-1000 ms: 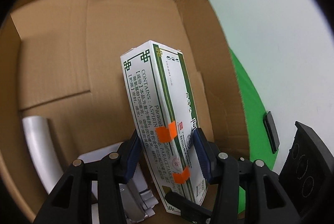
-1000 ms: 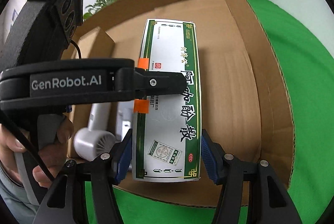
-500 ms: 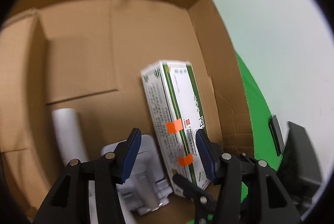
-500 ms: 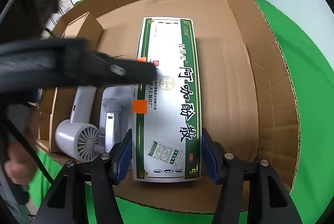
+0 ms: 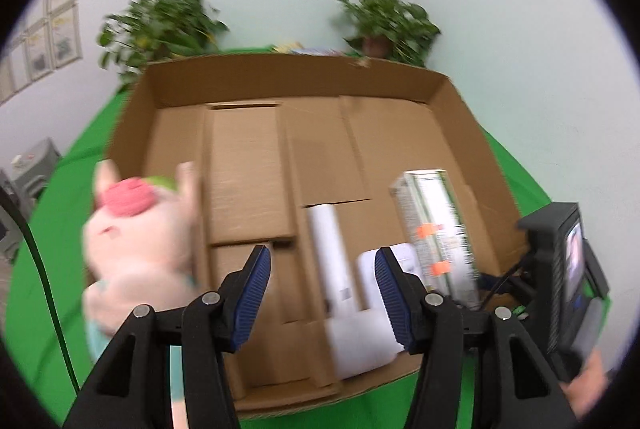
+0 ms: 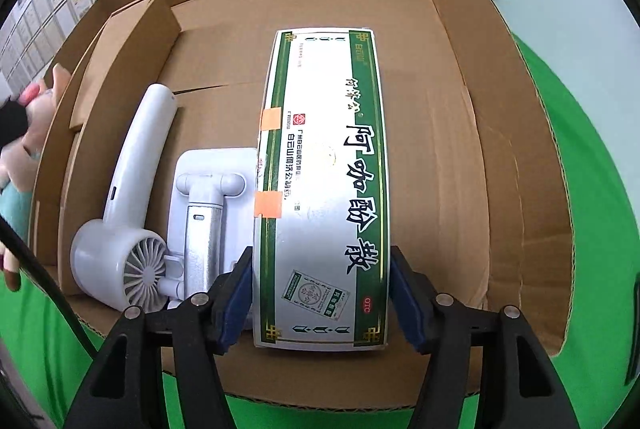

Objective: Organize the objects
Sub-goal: 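Lower the medicine box with the right tool into the large box, then open the right tool to release the medicine box and withdraw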

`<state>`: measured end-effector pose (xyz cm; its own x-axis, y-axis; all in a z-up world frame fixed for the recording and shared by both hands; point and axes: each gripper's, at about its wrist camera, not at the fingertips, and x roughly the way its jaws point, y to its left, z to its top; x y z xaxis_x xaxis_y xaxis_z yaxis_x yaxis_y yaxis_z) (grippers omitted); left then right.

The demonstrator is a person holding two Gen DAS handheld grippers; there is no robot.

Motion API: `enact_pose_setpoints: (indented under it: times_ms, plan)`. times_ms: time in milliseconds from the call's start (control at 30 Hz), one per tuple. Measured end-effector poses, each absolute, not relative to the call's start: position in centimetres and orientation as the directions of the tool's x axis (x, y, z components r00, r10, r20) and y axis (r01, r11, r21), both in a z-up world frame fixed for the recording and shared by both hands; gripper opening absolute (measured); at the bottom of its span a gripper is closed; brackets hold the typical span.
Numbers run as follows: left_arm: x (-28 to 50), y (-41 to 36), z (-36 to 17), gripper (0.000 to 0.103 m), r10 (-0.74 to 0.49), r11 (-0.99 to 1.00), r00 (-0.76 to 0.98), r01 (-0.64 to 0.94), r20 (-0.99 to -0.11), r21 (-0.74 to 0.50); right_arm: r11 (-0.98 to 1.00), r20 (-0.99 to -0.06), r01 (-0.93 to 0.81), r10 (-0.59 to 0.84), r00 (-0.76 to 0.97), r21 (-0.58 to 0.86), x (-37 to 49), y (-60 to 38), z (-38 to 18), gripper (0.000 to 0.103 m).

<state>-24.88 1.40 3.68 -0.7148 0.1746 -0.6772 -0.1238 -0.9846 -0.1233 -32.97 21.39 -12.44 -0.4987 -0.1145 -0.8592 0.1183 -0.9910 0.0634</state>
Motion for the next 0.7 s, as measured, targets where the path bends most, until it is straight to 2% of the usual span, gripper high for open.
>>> enact_pose_setpoints:
  times_ms: [33, 100, 133, 167, 200, 333, 400, 433, 600, 700]
  plan:
    - [-25.7, 1.1, 3.1, 0.058, 0.141, -0.990, -0.733, -0.101, -0.666, -0.099, -0.989, -0.859, 0.120, -0.138, -0.493, 0.090, -32.8, 21.5, -12.4, 0.066]
    - [-24.1, 0.2, 2.9, 0.064, 0.088, -0.996, -0.763, -0.063, -0.641, -0.061, -0.981, -0.841, 0.135, -0.187, -0.508, 0.137, -32.0, 21.7, -11.8, 0.081]
    - [-23.8, 0.2, 2.3, 0.071, 0.052, -0.999, -0.785, -0.034, -0.617, -0.040, -0.980, -0.822, 0.143, -0.195, -0.535, 0.139, -31.3, 21.6, -11.3, 0.085]
    - [-23.5, 0.1, 2.0, 0.077, 0.030, -0.999, -0.799, -0.015, -0.600, -0.029, -0.980, -0.795, 0.150, -0.194, -0.574, 0.130, -30.4, 21.6, -10.6, 0.094]
    - [-22.9, 0.0, 1.6, 0.079, 0.009, -1.000, -0.813, 0.003, -0.582, -0.019, -0.981, -0.764, 0.153, -0.186, -0.618, 0.116, -29.3, 21.4, -10.0, 0.102]
    - [-20.7, -0.8, -0.4, 0.079, -0.079, -0.996, -0.843, 0.082, -0.533, 0.017, -0.984, -0.630, 0.165, -0.166, -0.759, 0.061, -24.6, 19.7, -8.1, 0.103]
    - [-20.8, -0.9, -1.5, 0.079, -0.102, -0.994, -0.839, 0.110, -0.534, 0.017, -0.987, -0.571, 0.160, -0.140, -0.809, 0.014, -22.7, 17.8, -8.9, 0.103]
    - [-20.6, -0.7, -2.2, 0.079, -0.120, -0.992, -0.854, 0.121, -0.507, 0.031, -0.988, -0.553, 0.157, -0.130, -0.823, -0.001, -21.7, 17.2, -9.0, 0.103]
    - [-20.4, 0.8, -3.4, 0.083, -0.198, -0.980, -0.877, 0.169, -0.438, 0.104, -0.991, -0.544, 0.134, -0.117, -0.831, 0.008, -23.1, 13.7, -10.8, 0.103]
    - [-20.6, 1.0, -3.9, 0.084, -0.217, -0.976, -0.879, 0.184, -0.425, 0.119, -0.992, -0.547, 0.122, -0.094, -0.831, -0.015, -24.0, 15.7, -12.3, 0.103]
